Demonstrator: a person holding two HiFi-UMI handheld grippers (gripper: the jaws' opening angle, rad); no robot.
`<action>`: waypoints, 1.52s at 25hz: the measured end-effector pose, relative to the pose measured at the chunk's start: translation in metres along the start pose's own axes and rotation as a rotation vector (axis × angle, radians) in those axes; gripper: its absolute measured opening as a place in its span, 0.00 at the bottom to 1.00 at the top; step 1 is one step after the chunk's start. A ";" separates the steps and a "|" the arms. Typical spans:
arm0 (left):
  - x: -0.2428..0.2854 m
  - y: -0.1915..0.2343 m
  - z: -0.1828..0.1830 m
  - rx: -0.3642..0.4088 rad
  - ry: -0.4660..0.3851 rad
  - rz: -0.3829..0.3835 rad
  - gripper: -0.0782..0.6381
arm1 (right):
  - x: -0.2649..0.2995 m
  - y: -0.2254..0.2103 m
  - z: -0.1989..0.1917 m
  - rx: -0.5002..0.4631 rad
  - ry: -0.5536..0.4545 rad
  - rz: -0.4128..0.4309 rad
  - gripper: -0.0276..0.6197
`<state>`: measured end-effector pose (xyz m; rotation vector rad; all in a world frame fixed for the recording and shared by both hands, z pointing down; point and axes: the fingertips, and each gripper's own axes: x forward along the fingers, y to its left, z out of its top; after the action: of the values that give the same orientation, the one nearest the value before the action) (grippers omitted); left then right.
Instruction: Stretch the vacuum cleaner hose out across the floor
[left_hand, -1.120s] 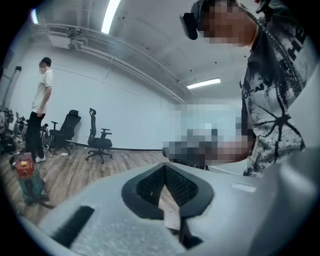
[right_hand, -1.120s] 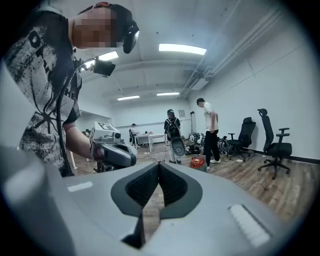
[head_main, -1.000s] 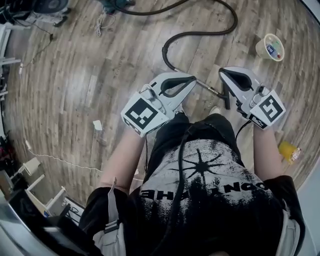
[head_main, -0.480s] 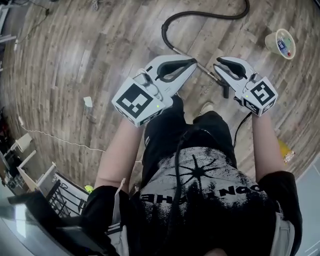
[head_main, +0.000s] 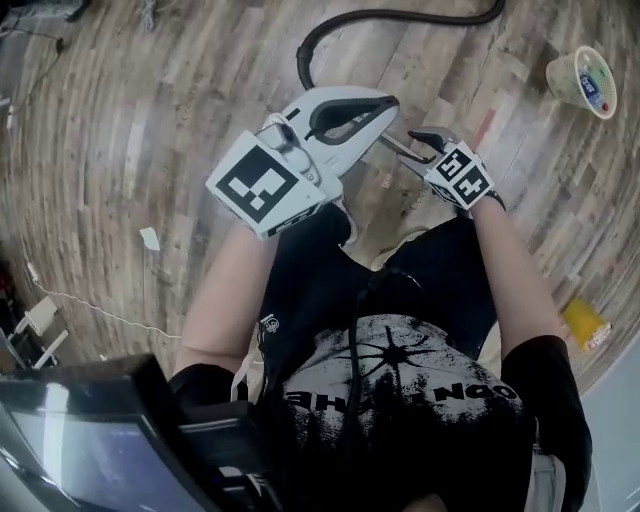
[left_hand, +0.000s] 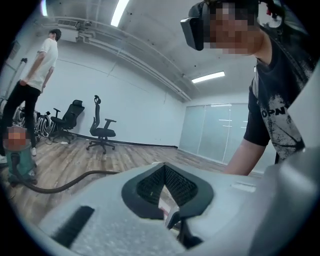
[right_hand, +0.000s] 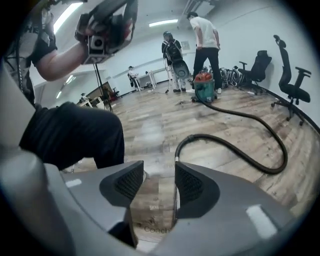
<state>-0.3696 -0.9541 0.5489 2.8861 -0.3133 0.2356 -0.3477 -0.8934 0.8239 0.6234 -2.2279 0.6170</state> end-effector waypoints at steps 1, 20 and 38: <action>0.011 0.007 -0.021 0.016 0.001 -0.015 0.11 | 0.027 -0.010 -0.025 0.002 0.028 -0.011 0.37; 0.039 0.067 -0.203 0.056 -0.008 0.110 0.11 | 0.290 -0.114 -0.281 0.078 0.578 -0.125 0.41; 0.021 0.076 -0.247 0.036 0.100 0.192 0.11 | 0.305 -0.118 -0.283 -0.033 0.590 -0.167 0.32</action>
<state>-0.4002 -0.9703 0.8059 2.8677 -0.5739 0.4214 -0.3197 -0.8911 1.2555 0.5209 -1.6156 0.5857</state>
